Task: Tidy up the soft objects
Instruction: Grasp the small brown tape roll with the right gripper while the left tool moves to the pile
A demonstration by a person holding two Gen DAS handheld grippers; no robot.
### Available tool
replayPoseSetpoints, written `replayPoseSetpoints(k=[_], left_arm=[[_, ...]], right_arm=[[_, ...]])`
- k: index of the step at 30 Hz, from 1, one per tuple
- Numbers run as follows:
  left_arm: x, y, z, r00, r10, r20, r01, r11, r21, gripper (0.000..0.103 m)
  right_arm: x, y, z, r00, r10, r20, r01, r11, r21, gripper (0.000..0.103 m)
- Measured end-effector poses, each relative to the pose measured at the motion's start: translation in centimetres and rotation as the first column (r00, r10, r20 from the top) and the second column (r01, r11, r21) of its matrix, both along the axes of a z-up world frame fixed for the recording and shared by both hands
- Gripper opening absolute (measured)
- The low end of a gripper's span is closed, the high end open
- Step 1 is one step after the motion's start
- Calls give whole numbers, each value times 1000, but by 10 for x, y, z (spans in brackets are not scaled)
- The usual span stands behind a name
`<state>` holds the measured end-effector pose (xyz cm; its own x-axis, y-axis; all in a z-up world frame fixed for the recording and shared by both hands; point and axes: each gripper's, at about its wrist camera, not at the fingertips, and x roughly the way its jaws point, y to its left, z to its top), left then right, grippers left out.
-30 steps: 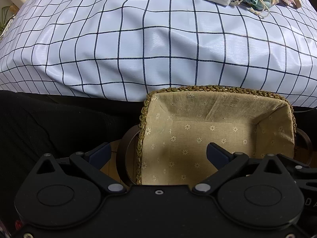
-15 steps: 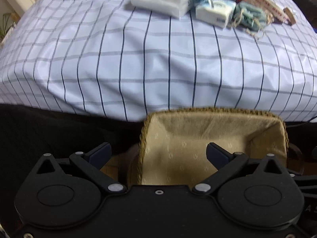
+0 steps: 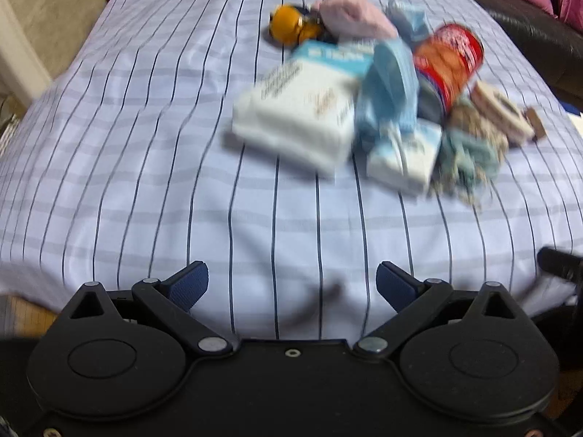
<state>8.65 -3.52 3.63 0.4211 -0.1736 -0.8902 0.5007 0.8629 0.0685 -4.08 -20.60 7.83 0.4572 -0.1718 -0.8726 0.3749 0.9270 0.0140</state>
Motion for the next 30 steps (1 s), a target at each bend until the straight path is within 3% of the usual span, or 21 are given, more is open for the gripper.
replayPoseSetpoints(k=[4,10,15,18,21,26,30], left_arm=[[31,-16,9,999,-15,52,15,1000,-1,95],[81,-28,26,988,17,153,-7,998,-67,95],[110,-39,24,975,28,222,-11,997,-81,95],[119,-38,16,978,25,205,-6,996,-91,95],[125,-32,11,991,38,127,-21,992,-127,95],[128,-25,11,994,58,96,-42,986,-158,95],[129,-24,13,998,42,49,-31,979,-201,95]], right_arm=[[28,-31,7,997,-47,62,50,998,-36,92],[71,-91,9,978,-160,134,162,987,-2,93],[96,-117,0,962,-204,179,221,972,-78,93],[101,-133,-5,954,-263,142,269,963,-29,92],[102,-147,-6,946,-294,138,291,956,41,92],[101,-149,-4,950,-297,100,292,955,56,88],[105,-154,-16,944,-328,37,319,936,150,76]])
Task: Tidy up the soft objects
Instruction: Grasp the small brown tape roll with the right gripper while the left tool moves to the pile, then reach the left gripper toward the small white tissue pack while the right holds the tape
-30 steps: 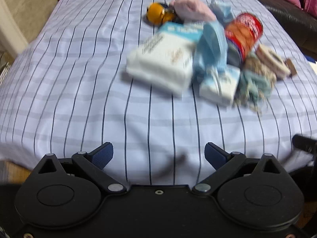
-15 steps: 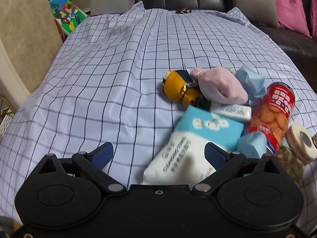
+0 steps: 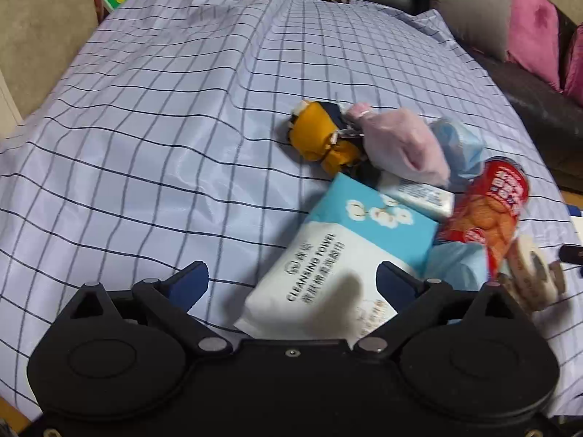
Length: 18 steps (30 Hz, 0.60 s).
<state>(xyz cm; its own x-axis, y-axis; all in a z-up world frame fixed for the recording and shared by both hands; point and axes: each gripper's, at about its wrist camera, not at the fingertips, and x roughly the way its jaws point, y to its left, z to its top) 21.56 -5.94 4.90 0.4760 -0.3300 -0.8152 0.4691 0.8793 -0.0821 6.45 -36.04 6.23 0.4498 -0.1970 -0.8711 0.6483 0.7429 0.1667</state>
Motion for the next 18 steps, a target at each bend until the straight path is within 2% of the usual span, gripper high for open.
replayPoseSetpoints(k=[2,6,8,9,10,11,13,18], left_arm=[[-3,-1,2,1000,-18,2,18,1000,-11,95],[-10,-4,6,999,-42,28,42,999,-17,95],[-14,-5,8,998,-50,42,51,998,-23,95],[-15,-6,9,997,-55,47,56,998,-25,95],[-16,-7,10,997,-61,51,62,998,-28,95],[-18,-8,11,996,-68,56,70,997,-31,95],[-23,-10,14,994,-82,72,85,996,-42,95],[-46,-23,21,976,-161,149,170,984,-46,95]], right_arm=[[0,-4,-6,1000,-13,-8,13,999,44,74],[3,-7,-17,997,-60,-45,62,997,40,69],[5,-13,-25,995,-85,-52,90,992,91,63],[6,-15,-30,994,-91,-54,97,988,123,56],[6,-17,-33,994,-102,-47,108,984,144,55],[6,-17,-33,993,-111,-43,116,983,142,54],[8,-15,-31,995,-95,-28,98,983,152,41],[12,-5,-24,998,-65,-20,66,994,83,35]])
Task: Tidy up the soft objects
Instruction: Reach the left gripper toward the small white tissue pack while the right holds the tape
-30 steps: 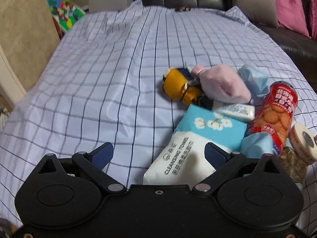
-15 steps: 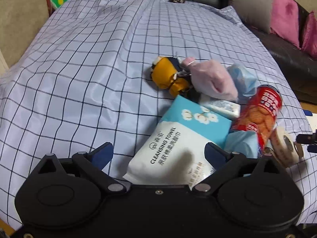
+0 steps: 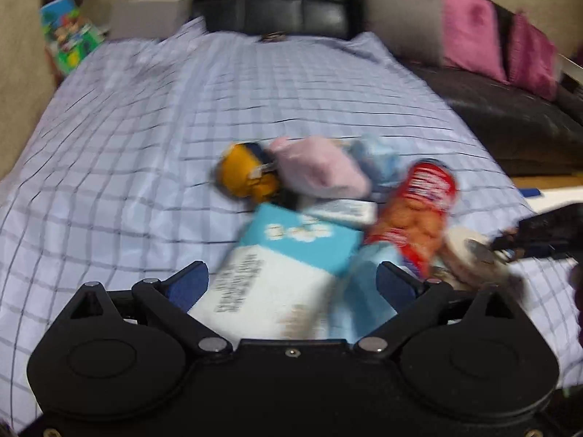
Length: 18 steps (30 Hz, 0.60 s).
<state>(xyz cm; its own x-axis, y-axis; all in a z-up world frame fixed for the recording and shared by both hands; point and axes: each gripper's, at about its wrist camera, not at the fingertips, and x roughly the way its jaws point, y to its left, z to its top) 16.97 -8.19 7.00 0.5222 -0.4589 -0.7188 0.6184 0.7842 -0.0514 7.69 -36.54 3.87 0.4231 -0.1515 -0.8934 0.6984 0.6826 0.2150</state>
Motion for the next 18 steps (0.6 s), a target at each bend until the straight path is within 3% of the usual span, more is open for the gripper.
replayPoseSetpoints(k=[6,11,14,18], left_arm=[[-30,-26,-4,987,-158,12,158,987,-3,95],[-35,-37,-18,983,-182,-8,182,983,26,95],[-38,-32,-18,977,-210,-40,209,977,-31,95],[-49,-32,-16,966,-255,-27,253,965,-76,95]], right_arm=[[-14,-4,8,1000,-4,31,5,1000,-29,35],[-21,-11,14,998,-27,56,28,999,-25,35],[-23,-11,18,997,-23,73,25,999,-24,35],[-26,-8,24,997,-8,79,13,999,-53,35]])
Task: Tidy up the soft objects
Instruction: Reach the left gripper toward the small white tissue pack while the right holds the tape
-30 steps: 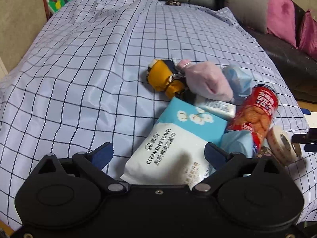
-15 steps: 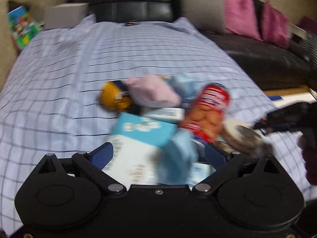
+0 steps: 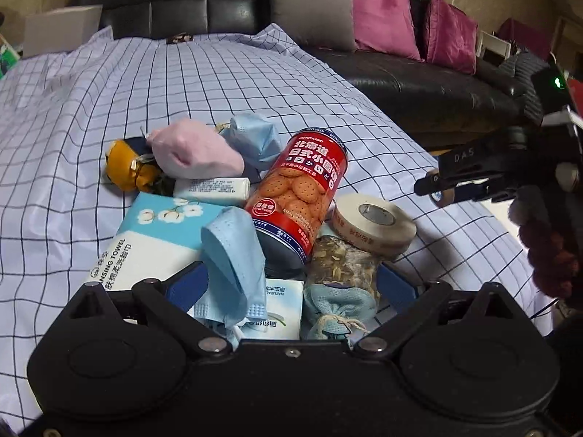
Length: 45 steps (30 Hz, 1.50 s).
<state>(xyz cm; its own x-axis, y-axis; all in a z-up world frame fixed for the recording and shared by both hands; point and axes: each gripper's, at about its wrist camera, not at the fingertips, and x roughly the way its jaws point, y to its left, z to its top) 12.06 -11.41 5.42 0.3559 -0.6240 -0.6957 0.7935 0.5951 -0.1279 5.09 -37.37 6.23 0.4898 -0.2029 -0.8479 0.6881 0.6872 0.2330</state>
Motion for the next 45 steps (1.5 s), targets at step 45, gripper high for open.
replayPoseSetpoints(k=[45], left_arm=[[-8,14,-64,957,269,-109,-245,950,194,80]], right_arm=[[-21,-1,16,999,32,2,-32,999,8,36]])
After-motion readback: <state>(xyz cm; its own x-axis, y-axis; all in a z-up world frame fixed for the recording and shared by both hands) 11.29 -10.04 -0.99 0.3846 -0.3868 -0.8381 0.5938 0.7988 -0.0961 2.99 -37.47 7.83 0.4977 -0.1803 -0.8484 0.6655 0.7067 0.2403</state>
